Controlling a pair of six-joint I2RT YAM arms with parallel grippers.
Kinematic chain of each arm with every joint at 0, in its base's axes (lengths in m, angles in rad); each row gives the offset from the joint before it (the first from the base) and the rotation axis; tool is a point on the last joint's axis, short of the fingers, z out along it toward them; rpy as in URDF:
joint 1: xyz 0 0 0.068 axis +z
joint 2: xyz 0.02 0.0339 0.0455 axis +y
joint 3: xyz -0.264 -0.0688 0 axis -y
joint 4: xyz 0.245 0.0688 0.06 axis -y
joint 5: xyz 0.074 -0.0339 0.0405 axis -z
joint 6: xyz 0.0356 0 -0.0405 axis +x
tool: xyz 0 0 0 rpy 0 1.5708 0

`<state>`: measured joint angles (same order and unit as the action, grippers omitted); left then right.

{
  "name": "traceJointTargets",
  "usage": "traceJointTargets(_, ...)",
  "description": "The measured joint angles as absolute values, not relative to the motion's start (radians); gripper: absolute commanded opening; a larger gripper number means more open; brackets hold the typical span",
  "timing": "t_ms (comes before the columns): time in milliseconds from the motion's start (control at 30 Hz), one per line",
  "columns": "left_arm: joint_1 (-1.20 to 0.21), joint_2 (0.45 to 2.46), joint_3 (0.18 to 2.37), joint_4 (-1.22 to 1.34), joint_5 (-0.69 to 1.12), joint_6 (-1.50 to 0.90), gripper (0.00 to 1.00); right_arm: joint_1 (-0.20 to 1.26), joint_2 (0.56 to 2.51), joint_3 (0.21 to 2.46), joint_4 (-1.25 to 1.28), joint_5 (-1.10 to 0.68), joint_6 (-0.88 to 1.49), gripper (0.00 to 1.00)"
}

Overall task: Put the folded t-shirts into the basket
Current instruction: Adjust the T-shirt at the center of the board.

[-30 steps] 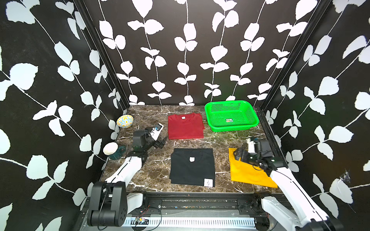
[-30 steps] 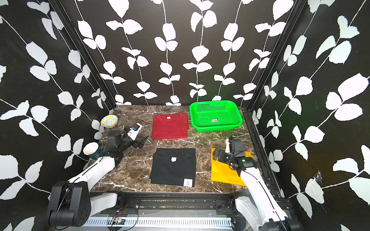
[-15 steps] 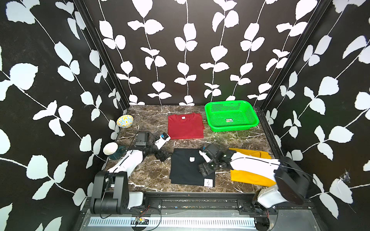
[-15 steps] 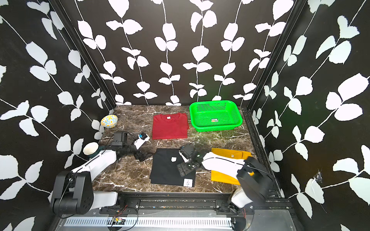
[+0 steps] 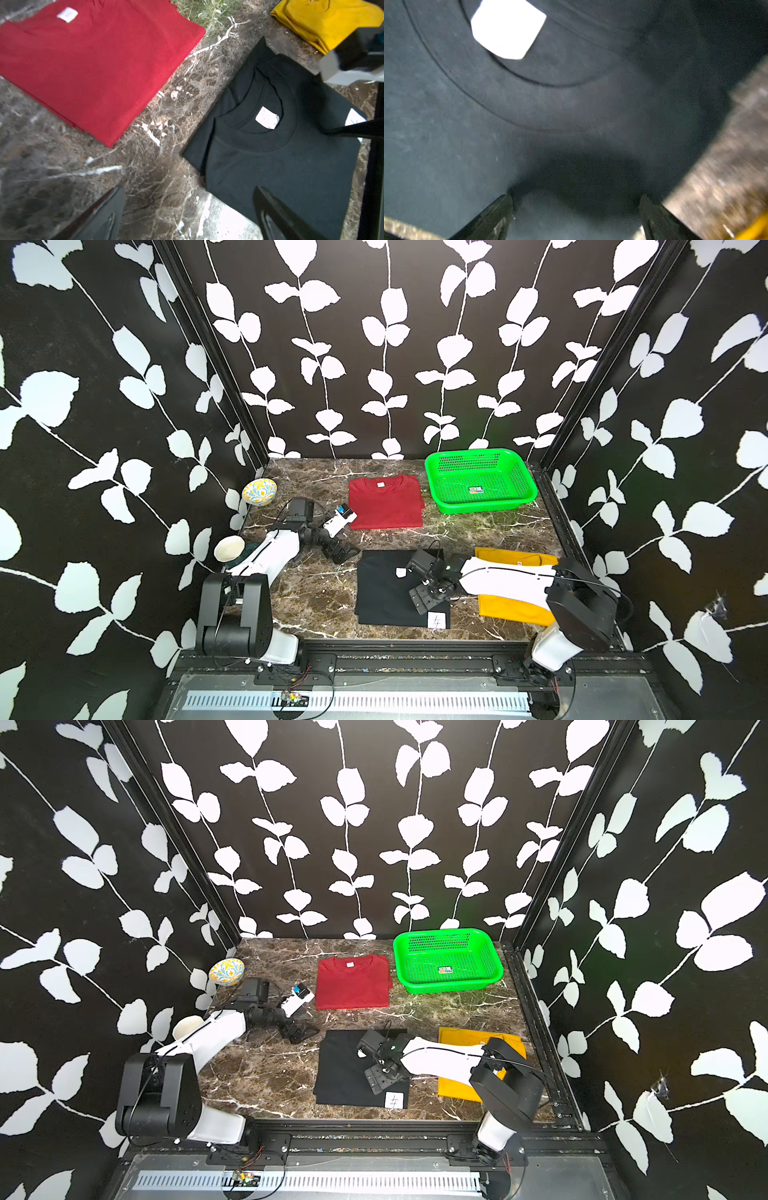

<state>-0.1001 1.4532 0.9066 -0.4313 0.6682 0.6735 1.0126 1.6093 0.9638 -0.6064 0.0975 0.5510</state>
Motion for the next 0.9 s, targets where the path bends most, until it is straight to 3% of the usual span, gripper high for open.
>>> traceJointTargets(167, -0.12, 1.454, 0.949, -0.445, 0.628, 0.675, 0.98, 1.066, 1.602, 1.108, -0.609, 0.206, 0.642, 0.98)
traceJointTargets(400, -0.12, 1.432, 0.938, -0.468, 0.559, 0.683, 0.98, 1.131, 1.809, 1.301, -0.542, 0.3, 0.733, 0.98)
traceJointTargets(633, -0.122, 1.408, 0.915, -0.466, 0.551, 0.688, 0.98, 1.19, 1.915, 1.249, -0.532, 0.262, 0.745, 0.98)
traceJointTargets(900, -0.23, 1.463, 0.918, -0.469, 0.492, 0.717, 0.99, 1.23, 1.734, 1.019, -0.433, 0.175, 0.727, 0.98)
